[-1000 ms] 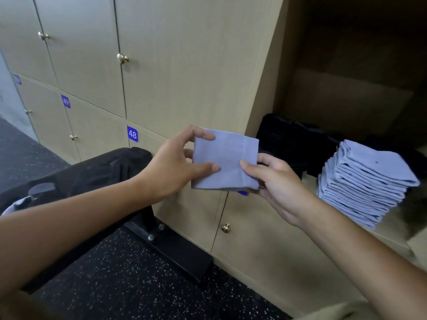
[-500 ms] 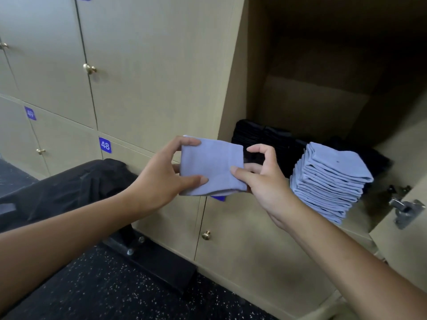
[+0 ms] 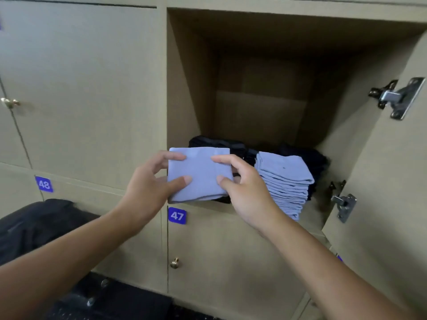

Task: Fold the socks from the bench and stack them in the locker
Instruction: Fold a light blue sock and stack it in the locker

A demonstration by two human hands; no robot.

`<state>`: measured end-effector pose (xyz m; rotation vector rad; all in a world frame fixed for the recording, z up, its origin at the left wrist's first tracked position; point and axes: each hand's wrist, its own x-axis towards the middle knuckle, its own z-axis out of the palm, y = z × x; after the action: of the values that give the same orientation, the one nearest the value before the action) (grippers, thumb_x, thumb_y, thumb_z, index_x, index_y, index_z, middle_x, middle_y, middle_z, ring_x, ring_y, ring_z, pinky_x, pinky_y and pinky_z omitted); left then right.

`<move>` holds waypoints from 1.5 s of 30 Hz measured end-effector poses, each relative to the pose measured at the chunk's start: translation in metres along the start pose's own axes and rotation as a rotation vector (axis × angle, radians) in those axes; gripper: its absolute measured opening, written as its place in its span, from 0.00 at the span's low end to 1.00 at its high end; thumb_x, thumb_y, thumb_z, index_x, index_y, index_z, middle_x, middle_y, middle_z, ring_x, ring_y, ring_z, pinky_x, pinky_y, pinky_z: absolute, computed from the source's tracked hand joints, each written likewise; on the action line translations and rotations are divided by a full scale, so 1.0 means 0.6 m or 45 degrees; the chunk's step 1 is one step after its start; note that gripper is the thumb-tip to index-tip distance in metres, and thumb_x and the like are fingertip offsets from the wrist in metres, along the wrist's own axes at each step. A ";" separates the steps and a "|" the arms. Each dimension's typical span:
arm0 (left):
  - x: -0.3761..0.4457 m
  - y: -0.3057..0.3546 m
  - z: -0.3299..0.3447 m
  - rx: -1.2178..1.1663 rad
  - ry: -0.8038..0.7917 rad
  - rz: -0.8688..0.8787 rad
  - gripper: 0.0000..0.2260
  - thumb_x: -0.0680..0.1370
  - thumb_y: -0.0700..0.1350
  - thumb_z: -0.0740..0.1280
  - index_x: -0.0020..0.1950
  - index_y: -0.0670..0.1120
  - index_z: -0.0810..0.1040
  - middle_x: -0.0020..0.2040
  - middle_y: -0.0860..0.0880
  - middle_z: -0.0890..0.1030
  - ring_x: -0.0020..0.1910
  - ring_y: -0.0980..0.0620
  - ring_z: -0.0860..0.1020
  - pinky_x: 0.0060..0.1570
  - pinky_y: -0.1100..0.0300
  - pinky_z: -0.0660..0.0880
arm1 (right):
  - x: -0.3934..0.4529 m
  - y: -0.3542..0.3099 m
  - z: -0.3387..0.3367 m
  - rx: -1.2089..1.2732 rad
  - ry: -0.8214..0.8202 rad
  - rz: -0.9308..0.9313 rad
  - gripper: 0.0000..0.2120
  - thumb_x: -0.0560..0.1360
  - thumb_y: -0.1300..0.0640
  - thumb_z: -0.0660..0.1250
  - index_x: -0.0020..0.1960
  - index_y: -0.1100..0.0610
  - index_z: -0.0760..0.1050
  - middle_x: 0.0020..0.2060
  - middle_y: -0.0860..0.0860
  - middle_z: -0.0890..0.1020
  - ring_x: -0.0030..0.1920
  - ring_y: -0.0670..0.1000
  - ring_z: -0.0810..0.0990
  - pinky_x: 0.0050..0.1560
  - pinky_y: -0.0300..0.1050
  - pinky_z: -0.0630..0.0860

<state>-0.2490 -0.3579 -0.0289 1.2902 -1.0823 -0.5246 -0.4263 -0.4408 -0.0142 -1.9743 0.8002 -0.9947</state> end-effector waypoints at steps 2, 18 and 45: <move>0.017 0.008 0.020 0.024 -0.043 0.004 0.15 0.76 0.39 0.76 0.59 0.52 0.81 0.56 0.51 0.83 0.48 0.48 0.86 0.38 0.62 0.81 | 0.005 0.002 -0.019 -0.034 0.044 -0.001 0.19 0.81 0.62 0.62 0.66 0.42 0.75 0.60 0.32 0.76 0.58 0.37 0.75 0.52 0.31 0.70; 0.177 0.073 0.212 0.046 -0.447 -0.074 0.15 0.77 0.36 0.74 0.63 0.42 0.79 0.49 0.40 0.85 0.47 0.47 0.84 0.54 0.49 0.83 | 0.063 0.060 -0.183 -0.019 0.693 0.099 0.18 0.79 0.62 0.62 0.64 0.48 0.80 0.58 0.44 0.82 0.43 0.36 0.80 0.40 0.27 0.73; 0.228 0.013 0.296 0.816 -0.601 0.054 0.24 0.78 0.53 0.74 0.72 0.46 0.76 0.64 0.47 0.79 0.64 0.48 0.77 0.64 0.58 0.72 | 0.072 0.142 -0.195 -0.489 0.644 0.403 0.15 0.85 0.56 0.57 0.64 0.57 0.79 0.67 0.54 0.76 0.70 0.57 0.68 0.60 0.45 0.65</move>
<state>-0.3430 -0.5580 0.0100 1.7367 -1.7627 -0.4777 -0.5199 -0.5591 -0.0239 -1.8295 1.6323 -1.2297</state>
